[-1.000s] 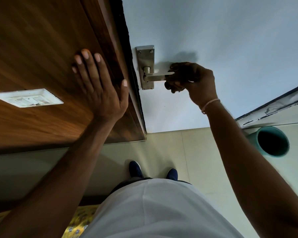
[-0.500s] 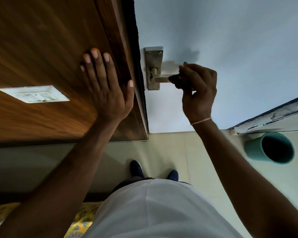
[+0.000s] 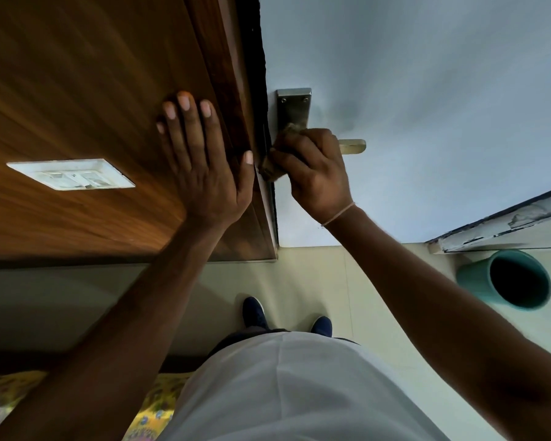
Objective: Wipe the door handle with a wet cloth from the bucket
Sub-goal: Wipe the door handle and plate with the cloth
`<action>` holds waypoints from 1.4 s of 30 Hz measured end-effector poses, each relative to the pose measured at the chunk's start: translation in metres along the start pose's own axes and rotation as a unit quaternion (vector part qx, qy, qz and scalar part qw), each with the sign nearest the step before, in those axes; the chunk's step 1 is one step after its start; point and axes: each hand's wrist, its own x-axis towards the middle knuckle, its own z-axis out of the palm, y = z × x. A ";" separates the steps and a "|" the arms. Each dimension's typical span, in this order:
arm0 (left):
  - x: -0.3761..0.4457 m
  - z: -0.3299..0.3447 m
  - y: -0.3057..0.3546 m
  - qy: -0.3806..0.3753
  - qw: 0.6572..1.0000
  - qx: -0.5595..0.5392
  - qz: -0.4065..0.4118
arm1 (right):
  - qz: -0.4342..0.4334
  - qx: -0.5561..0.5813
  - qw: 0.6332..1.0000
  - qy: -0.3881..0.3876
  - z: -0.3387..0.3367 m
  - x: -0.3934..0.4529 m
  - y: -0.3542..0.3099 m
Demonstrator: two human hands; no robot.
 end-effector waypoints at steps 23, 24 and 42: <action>0.002 -0.006 0.007 0.006 1.000 -0.014 -0.010 | 0.110 -0.032 0.993 0.041 -0.038 -0.029 0.046; 0.002 -0.006 0.008 0.005 1.000 -0.012 -0.010 | 0.113 -0.030 0.992 0.038 -0.032 -0.027 0.036; 0.004 -0.014 0.014 0.000 1.000 -0.027 -0.012 | 0.076 -0.032 0.996 -0.027 -0.032 -0.007 0.010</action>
